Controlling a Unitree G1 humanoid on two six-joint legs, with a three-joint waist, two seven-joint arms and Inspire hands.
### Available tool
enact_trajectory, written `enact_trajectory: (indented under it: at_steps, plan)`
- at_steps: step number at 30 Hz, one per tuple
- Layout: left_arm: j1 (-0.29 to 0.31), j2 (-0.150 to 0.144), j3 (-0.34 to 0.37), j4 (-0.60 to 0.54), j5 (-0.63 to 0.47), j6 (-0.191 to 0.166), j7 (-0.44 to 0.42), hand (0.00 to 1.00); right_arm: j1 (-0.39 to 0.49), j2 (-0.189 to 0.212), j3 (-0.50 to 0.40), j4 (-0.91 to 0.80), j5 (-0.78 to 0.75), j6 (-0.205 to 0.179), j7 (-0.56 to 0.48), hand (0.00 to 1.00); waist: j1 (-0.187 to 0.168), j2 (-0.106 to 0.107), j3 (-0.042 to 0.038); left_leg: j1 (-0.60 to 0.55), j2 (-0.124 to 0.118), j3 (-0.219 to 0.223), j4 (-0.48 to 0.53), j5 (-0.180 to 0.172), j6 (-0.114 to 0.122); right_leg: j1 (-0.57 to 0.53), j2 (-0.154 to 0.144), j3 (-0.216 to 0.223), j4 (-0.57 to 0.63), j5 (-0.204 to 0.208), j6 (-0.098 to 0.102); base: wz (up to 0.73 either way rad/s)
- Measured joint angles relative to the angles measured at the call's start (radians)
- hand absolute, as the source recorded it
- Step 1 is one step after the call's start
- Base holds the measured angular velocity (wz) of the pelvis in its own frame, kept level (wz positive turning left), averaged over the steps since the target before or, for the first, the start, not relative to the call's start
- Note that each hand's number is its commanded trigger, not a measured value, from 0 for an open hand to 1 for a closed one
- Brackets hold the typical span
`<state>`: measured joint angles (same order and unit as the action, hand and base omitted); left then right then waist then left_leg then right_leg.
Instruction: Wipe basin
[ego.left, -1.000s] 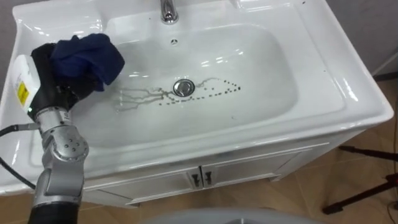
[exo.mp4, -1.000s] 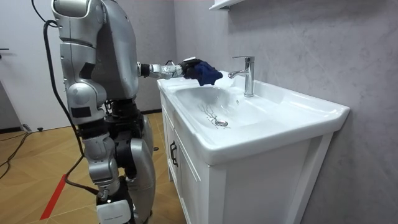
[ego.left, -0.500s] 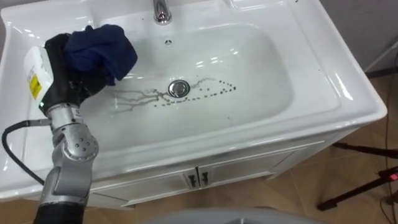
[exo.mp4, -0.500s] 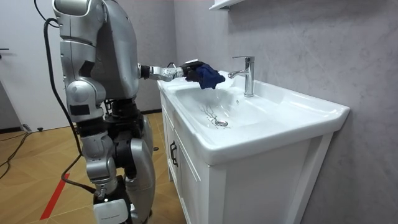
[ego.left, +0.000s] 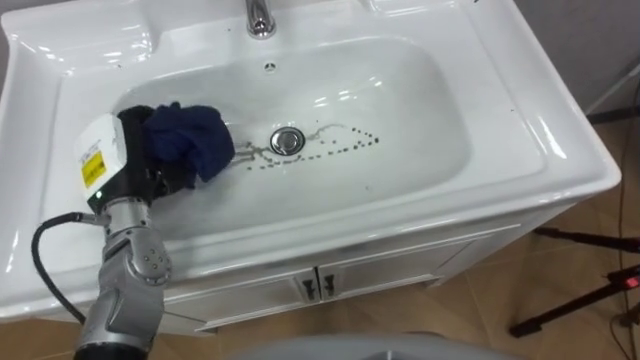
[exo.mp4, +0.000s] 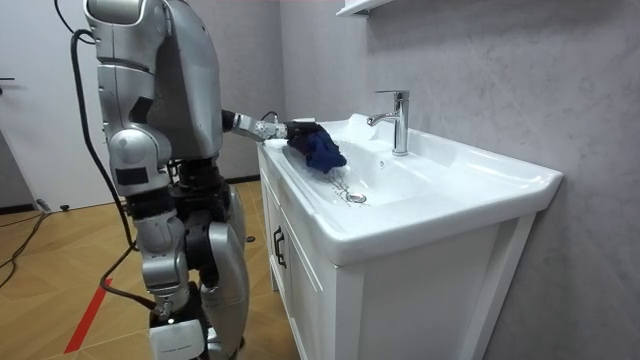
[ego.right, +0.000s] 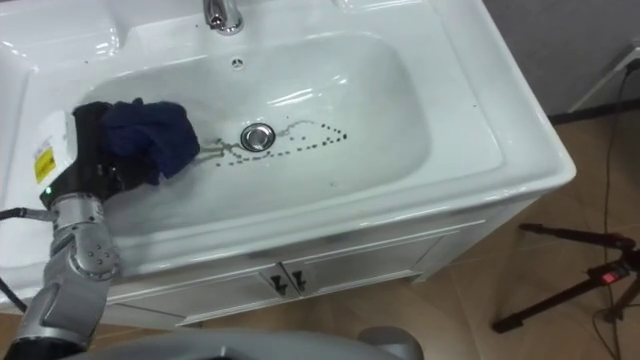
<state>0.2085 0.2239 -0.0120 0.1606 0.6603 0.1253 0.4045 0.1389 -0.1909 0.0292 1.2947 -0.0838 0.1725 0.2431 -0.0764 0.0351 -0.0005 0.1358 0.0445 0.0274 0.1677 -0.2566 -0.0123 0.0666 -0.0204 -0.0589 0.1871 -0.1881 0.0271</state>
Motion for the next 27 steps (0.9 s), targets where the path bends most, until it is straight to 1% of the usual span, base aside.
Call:
enact_trajectory:
  at_steps: [2, 4, 5, 7, 9, 11, 14, 18, 22, 24, 27]
  plan:
    - [0.001, 0.001, 0.005, 0.027, 0.0, 0.004, -0.006, 1.0, 0.002, -0.003, -0.002, -0.015, -0.004, 0.002, 0.001, 0.0, 0.0, 0.005, -0.0008, 0.004, 0.0, 0.0, -0.001, 0.0, 0.0, 0.003, 0.0, 0.001, -0.001, 0.0, 0.0, 0.0]
    - [0.002, 0.001, 0.004, 0.043, 0.001, 0.008, -0.022, 1.0, 0.0, -0.005, -0.003, -0.011, -0.004, 0.003, 0.0, 0.0, -0.002, 0.009, 0.0002, 0.011, 0.0, 0.0, -0.004, 0.0, 0.0, 0.01, 0.0, 0.001, -0.001, 0.0, 0.0, 0.0]
    - [0.002, 0.002, 0.001, 0.052, 0.001, 0.008, -0.025, 1.0, 0.0, -0.007, -0.003, -0.009, -0.004, 0.003, 0.001, 0.0, -0.002, 0.008, 0.0017, 0.013, 0.0, 0.0, -0.004, 0.0, 0.0, 0.012, 0.0, 0.001, -0.001, 0.0, 0.0, 0.0]
    - [0.0, 0.005, -0.017, 0.09, 0.009, 0.008, -0.039, 1.0, 0.0, -0.011, -0.002, -0.007, -0.004, 0.004, 0.001, 0.0, -0.003, 0.019, -0.0034, 0.019, 0.0, 0.002, -0.003, 0.0, 0.0, 0.018, 0.0, 0.001, -0.002, 0.0, 0.0, 0.0]
    - [-0.007, 0.005, -0.025, 0.11, 0.021, 0.009, -0.065, 1.0, 0.0, -0.011, -0.004, -0.01, -0.008, 0.004, 0.003, 0.0, -0.006, 0.022, -0.0031, 0.018, 0.0, 0.002, -0.003, 0.002, -0.003, 0.017, 0.0, 0.0, -0.002, 0.0, 0.0, 0.0]
    - [-0.016, 0.005, -0.027, 0.121, 0.051, 0.02, -0.097, 1.0, 0.001, -0.015, -0.011, -0.01, -0.012, 0.005, 0.014, 0.0, -0.007, 0.02, -0.0031, 0.018, 0.0, 0.003, -0.003, 0.004, -0.004, 0.017, 0.001, 0.0, -0.001, 0.0, 0.0, 0.0]
    - [-0.028, 0.005, -0.027, 0.131, 0.077, 0.027, -0.12, 1.0, 0.001, -0.023, -0.012, -0.012, -0.022, 0.011, 0.019, 0.0, -0.007, 0.017, -0.0024, 0.02, 0.0, 0.006, -0.003, 0.004, -0.004, 0.018, 0.001, 0.004, -0.002, 0.0, 0.0, 0.0]
    - [-0.033, 0.005, -0.027, 0.134, 0.102, 0.035, -0.145, 1.0, 0.004, -0.024, -0.012, -0.013, -0.022, 0.026, 0.019, 0.0, -0.004, 0.014, -0.0012, 0.026, 0.0, 0.013, -0.004, 0.004, -0.004, 0.019, 0.002, 0.015, -0.001, 0.0, 0.0, -0.05]
    - [-0.04, 0.005, -0.026, 0.137, 0.142, 0.038, -0.157, 1.0, 0.002, -0.024, -0.012, -0.014, -0.032, 0.026, 0.019, 0.0, -0.004, 0.014, -0.0009, 0.026, 0.0, 0.02, -0.003, 0.004, -0.004, 0.019, 0.003, 0.018, -0.001, 0.0, 0.0, -0.01]
    - [-0.055, 0.005, -0.027, 0.15, 0.142, 0.039, -0.172, 1.0, 0.002, -0.024, -0.01, -0.014, -0.036, 0.027, 0.019, 0.0, -0.005, 0.015, -0.0004, 0.026, 0.0, 0.02, -0.003, 0.004, -0.004, 0.019, 0.003, 0.017, 0.0, 0.0, 0.0, 0.0]
    - [-0.088, 0.006, -0.03, 0.182, 0.18, 0.039, -0.19, 1.0, -0.002, -0.023, -0.01, -0.014, -0.038, 0.027, 0.019, 0.0, -0.006, 0.017, 0.0007, 0.026, 0.001, 0.025, -0.003, 0.004, -0.004, 0.019, 0.003, 0.017, 0.001, 0.0, 0.0, 0.0]
